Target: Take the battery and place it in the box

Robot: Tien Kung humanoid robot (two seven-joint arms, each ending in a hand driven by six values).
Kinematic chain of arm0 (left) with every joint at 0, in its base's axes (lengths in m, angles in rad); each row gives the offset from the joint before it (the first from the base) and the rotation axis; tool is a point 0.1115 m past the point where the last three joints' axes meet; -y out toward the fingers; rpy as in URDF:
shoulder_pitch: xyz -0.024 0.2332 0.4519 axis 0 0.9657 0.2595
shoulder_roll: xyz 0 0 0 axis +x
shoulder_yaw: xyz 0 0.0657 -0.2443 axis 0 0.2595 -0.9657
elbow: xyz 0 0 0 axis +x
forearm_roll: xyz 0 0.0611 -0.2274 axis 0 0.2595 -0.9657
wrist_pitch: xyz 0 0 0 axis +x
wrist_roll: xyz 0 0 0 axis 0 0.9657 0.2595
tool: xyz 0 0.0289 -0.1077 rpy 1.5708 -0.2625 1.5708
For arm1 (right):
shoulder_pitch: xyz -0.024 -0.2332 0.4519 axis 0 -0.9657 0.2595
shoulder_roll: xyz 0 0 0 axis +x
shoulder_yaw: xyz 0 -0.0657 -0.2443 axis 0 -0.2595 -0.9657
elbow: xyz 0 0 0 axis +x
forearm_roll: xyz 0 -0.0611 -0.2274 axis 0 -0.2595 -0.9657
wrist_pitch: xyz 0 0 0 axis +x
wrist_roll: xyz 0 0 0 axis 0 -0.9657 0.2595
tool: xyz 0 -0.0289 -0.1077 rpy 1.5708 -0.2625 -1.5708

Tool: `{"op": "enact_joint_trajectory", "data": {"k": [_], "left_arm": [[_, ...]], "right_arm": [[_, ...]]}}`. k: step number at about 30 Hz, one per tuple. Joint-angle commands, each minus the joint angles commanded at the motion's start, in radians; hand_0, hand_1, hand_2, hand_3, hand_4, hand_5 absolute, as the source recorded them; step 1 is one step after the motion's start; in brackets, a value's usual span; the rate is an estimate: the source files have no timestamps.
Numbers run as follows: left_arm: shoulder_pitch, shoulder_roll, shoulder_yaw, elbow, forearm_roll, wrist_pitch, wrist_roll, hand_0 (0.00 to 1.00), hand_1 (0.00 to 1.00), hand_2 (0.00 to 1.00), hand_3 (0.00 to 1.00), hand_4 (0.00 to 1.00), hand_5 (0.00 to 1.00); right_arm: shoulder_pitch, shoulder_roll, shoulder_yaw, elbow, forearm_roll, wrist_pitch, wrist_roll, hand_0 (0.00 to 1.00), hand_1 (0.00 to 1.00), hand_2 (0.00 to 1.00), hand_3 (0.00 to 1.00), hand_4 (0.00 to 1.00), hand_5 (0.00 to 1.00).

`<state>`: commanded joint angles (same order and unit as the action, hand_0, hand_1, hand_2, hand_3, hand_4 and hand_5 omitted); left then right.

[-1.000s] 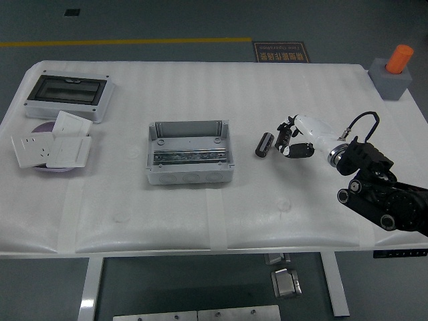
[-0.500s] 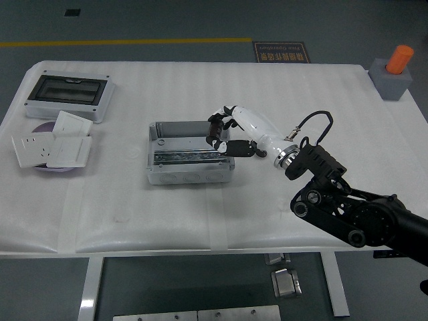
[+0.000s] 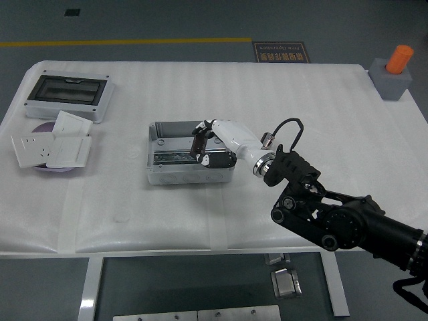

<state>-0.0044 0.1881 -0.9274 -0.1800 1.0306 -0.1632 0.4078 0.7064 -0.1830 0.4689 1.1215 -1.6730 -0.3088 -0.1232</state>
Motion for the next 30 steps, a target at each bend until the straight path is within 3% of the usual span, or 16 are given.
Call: {"op": "enact_joint_trajectory", "data": {"k": [8,9,14,20,21,30], "left_arm": [[0.0,0.0,0.0,0.0,0.003,0.001,0.002,0.619,0.648,0.49,0.55,0.619,0.21],[0.0,-0.001,0.0,0.0,0.003,0.001,0.002,0.618,0.648,0.472,0.545,0.623,0.209],[-0.002,-0.003,0.002,0.0,-0.001,0.002,0.001,0.618,0.648,0.472,0.545,0.623,0.209],[-0.002,-0.001,0.002,0.0,-0.001,0.001,0.0,0.618,0.648,0.467,0.541,0.636,0.205],[-0.002,-0.001,0.002,0.0,-0.001,0.001,0.0,0.618,0.647,0.471,0.539,0.637,0.205],[-0.004,-0.001,0.013,0.0,-0.007,0.0,-0.003,0.618,0.648,0.472,0.539,0.638,0.203]], "right_arm": [[-0.002,-0.015,0.018,-0.013,0.005,0.037,-0.02,0.998,0.954,0.982,0.998,0.998,0.582],[-0.002,-0.021,0.024,-0.013,0.005,0.035,-0.019,0.998,0.938,0.925,0.998,0.998,0.61],[-0.002,-0.076,0.076,-0.023,0.012,0.016,-0.01,0.998,0.938,0.925,0.998,0.998,0.61],[0.029,-0.15,0.043,-0.12,0.079,0.009,0.008,0.998,0.919,0.892,0.998,0.998,0.61],[0.034,-0.156,0.032,-0.138,0.091,0.009,0.011,0.998,0.877,0.86,0.998,0.998,0.604],[0.061,-0.151,-0.091,-0.25,0.162,0.019,0.024,0.991,0.859,0.841,0.968,0.998,0.607]]}}
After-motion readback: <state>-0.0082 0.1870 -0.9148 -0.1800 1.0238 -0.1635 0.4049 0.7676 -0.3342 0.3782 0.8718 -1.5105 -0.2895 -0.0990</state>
